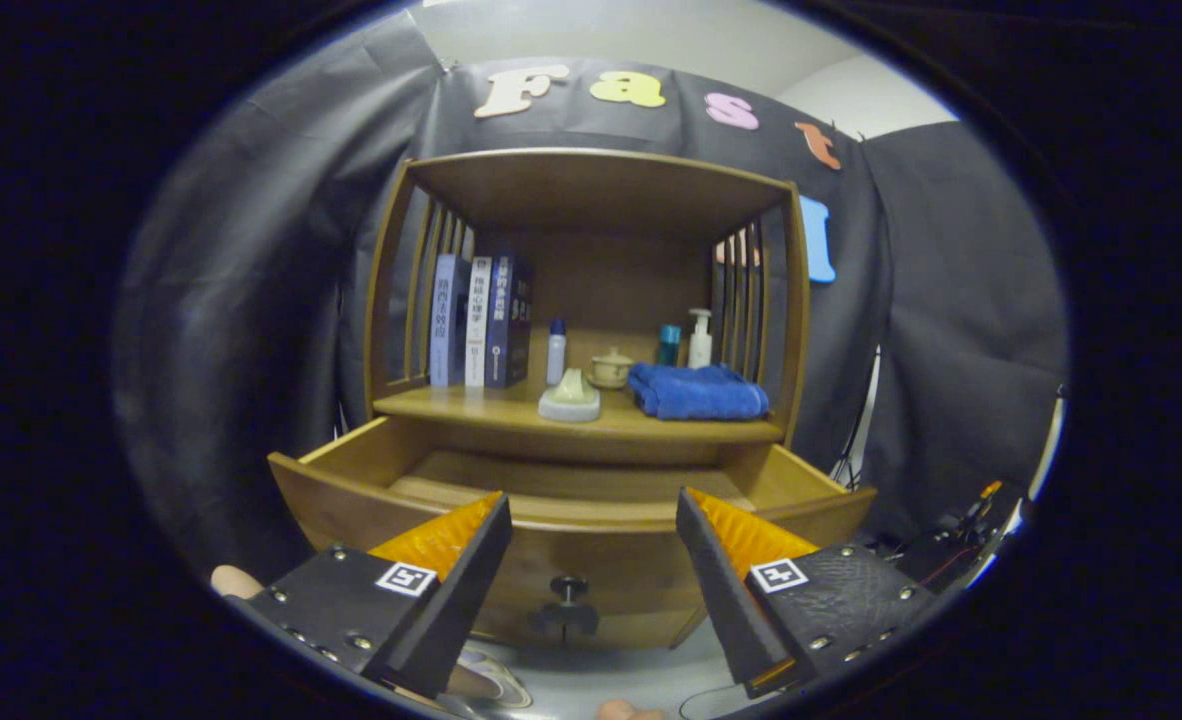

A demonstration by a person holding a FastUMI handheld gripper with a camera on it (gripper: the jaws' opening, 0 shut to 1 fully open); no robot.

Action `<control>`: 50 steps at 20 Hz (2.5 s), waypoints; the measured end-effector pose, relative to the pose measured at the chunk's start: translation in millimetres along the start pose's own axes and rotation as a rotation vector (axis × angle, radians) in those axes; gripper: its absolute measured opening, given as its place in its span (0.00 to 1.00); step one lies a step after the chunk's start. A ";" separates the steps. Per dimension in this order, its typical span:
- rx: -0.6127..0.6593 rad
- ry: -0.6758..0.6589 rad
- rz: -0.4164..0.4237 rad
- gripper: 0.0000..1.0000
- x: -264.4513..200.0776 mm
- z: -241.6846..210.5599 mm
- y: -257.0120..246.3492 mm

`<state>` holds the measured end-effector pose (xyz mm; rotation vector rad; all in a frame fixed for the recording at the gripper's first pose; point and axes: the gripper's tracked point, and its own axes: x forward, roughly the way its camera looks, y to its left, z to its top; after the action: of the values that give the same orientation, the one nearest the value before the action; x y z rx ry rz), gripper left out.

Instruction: Pull open the drawer, take out the items inside it, and place them on the countertop above the cabinet.

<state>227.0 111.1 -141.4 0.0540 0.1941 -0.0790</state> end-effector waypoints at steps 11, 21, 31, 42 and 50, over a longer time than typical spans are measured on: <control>0.066 0.123 0.000 0.99 26.7 -39.7 5.0; 0.034 0.116 0.035 0.98 29.9 -42.8 12.7; 0.033 0.109 0.037 0.97 49.2 -33.3 12.5; 0.025 0.102 0.036 0.97 63.7 -29.5 12.2; 0.030 0.108 0.033 0.97 78.1 -27.3 13.5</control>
<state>299.3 120.6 -182.8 0.0912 0.2995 -0.0464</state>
